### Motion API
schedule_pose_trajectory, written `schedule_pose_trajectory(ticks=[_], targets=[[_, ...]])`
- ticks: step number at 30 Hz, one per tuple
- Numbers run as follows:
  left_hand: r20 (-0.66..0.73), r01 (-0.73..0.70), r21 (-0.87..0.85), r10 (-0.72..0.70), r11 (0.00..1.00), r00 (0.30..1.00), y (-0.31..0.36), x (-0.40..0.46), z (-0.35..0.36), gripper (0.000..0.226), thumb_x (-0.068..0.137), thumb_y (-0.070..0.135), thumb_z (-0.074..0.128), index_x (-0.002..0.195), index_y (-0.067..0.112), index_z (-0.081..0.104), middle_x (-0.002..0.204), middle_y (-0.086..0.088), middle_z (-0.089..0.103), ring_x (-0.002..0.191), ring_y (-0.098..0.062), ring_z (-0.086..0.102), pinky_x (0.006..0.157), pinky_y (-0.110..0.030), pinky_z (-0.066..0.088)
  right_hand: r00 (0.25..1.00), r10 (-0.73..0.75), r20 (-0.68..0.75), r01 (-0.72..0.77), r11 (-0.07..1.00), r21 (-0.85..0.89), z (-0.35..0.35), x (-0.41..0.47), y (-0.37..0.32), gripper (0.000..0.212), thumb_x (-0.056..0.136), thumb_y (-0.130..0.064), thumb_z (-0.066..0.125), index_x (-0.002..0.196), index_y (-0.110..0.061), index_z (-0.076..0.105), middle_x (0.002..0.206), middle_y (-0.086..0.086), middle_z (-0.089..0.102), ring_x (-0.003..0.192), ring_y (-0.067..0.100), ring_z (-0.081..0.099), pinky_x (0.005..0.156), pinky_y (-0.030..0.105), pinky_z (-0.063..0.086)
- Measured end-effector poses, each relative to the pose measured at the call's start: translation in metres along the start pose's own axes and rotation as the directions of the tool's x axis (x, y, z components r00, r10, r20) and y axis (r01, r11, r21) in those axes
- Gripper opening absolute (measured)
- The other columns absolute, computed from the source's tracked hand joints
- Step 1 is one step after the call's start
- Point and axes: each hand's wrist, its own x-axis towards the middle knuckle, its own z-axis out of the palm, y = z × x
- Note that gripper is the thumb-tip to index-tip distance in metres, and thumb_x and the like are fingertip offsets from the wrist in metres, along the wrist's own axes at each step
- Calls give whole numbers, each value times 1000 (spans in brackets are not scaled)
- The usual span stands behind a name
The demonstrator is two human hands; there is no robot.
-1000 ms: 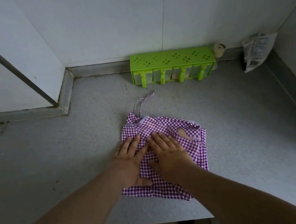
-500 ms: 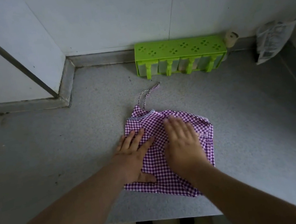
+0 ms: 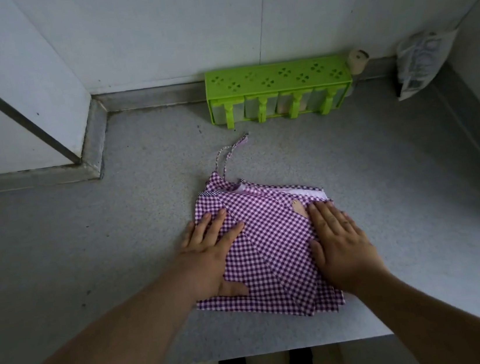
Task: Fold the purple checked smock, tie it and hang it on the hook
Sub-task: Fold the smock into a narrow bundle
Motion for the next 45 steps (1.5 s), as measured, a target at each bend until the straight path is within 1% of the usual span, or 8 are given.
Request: schedule_pose_trajectory(ticks=[6, 11, 20, 23, 26, 35, 40, 45], targets=[[-16, -16, -13, 16, 1000, 1000, 0, 2, 1, 140, 58, 106, 48, 156, 46, -32, 163, 0, -47, 154, -29, -37, 125, -55, -19, 996, 49, -79, -49, 999, 5, -28, 0, -44, 70, 104, -41, 18, 159, -22, -20, 167, 5, -25, 152, 22, -28, 123, 43, -16], [-79, 0, 10, 1, 1000, 997, 1, 1, 6, 144, 58, 102, 54, 159, 40, -28, 165, 2, -42, 158, -29, -29, 128, -54, -14, 953, -277, -120, 287, 955, 79, -20, 18, -122, 67, 103, -44, 28, 163, -30, 0, 170, -3, -6, 157, 21, -10, 127, 49, -2], [-37, -52, -76, 50, 996, 998, -1, -2, 1, 128, 64, 103, 48, 160, 50, -20, 166, 7, -41, 154, -20, -32, 124, -51, -19, 995, -95, -34, 95, 995, -2, -2, 33, -46, 72, 100, -66, 6, 160, -32, -14, 168, -8, -17, 153, 11, -20, 125, 38, -10], [-154, -12, -384, -51, 923, 987, -6, 2, -12, 81, 90, 77, 54, 160, 48, 24, 172, 13, 1, 160, -22, 4, 130, -51, 10, 996, -90, -29, 90, 996, -14, -3, 29, -41, 71, 101, -66, 5, 160, -33, -15, 168, -9, -18, 153, 10, -21, 123, 36, -13], [-332, 76, -700, -418, 710, 846, -27, 24, -31, 50, 101, 21, 57, 150, 26, 52, 159, -1, 39, 148, -24, 38, 126, -43, 31, 995, -88, -48, 87, 996, -15, -3, 27, -41, 70, 101, -65, 6, 160, -33, -15, 167, -9, -20, 152, 10, -22, 122, 35, -15], [-12, 169, -579, -215, 798, 976, -46, 61, -75, 50, 97, 32, 63, 146, 23, 56, 161, -5, 27, 145, -26, 39, 123, -36, 26, 993, -92, -80, 89, 995, -45, -3, 30, -42, 70, 102, -61, 12, 160, -34, -15, 166, -10, -21, 152, 9, -22, 121, 34, -16], [51, 153, -856, -213, 494, 976, -38, 60, -82, 43, 91, 40, 55, 132, 31, 63, 129, 2, 67, 117, -18, 63, 108, -45, 48, 993, -89, -76, 85, 995, -50, -4, 30, -44, 71, 101, -61, 15, 161, -33, -12, 167, -10, -20, 152, 9, -20, 120, 33, -16], [53, 110, -942, -184, 317, 981, -27, 62, -93, 27, 103, 22, 51, 127, 26, 63, 118, -2, 70, 109, -21, 66, 88, -36, 51, 995, -81, -59, 78, 995, -56, -6, 29, -45, 72, 99, -62, 10, 160, -33, -15, 166, -10, -22, 152, 10, -22, 120, 34, -16]])
